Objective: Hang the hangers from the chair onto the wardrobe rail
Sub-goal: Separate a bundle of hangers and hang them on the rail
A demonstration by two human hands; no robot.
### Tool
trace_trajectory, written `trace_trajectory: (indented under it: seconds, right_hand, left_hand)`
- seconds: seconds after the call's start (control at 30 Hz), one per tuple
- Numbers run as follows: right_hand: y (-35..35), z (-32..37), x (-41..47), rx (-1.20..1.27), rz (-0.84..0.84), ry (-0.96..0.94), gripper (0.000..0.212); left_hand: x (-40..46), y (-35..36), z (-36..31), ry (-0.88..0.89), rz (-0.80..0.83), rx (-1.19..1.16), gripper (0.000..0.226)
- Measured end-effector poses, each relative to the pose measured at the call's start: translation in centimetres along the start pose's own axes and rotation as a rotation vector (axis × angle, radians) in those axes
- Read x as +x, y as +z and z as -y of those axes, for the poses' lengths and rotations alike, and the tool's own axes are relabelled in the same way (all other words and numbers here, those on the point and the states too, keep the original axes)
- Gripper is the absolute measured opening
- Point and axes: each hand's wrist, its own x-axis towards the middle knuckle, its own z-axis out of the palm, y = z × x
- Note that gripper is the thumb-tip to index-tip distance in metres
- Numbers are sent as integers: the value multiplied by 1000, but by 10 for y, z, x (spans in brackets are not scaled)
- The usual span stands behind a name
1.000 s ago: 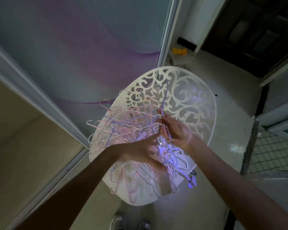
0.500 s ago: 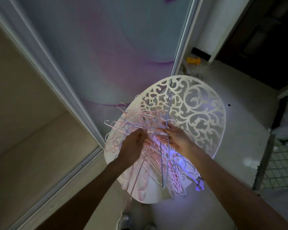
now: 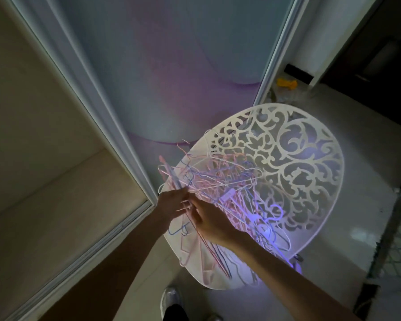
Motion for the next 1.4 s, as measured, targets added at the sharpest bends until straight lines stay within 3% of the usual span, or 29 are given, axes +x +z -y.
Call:
trace_trajectory:
  seconds: [0.1, 0.33, 0.43, 0.47, 0.57, 0.6, 0.73, 0.87, 0.93, 1.13, 1.23, 1.4]
  right_hand:
    - [10, -5, 2, 97, 8, -31, 38]
    - [-17, -78, 48, -183, -126, 319, 30]
    - [-26, -99, 90, -147, -180, 494, 27]
    - [-22, -105, 108, 21, -214, 571, 25]
    - [-8, -96, 148, 890, -254, 841, 19]
    - [0, -93, 159, 1062, -261, 868, 20]
    - [36, -80, 194, 1366, -258, 808, 21]
    - [41, -82, 203, 1441, -179, 717, 27]
    - [39, -81, 199, 1443, -153, 703, 25]
    - [31, -77, 183, 1123, -234, 712, 24]
    - [6, -73, 170, 1184, -285, 729, 26]
    - [-27, -72, 150, 1326, -267, 674, 24]
  left_hand:
    - [11, -19, 1, 86, -223, -35, 13]
    - [48, -37, -12, 70, -227, 144, 17]
    - [76, -38, -12, 130, -264, 339, 27]
    - [84, -40, -11, 154, -281, 419, 29]
    - [106, -42, -17, 127, -292, 529, 30]
    - [114, -43, -20, 102, -290, 534, 27]
    - [137, -47, -25, 42, -253, 458, 22]
    - [124, -49, -30, 76, -189, 437, 28]
    - [112, -59, -33, 105, -176, 453, 26]
    - [98, -100, -41, 109, -260, 412, 32]
    - [79, -106, -56, 110, -226, 411, 35]
    - [34, -106, -84, 217, -124, 657, 37]
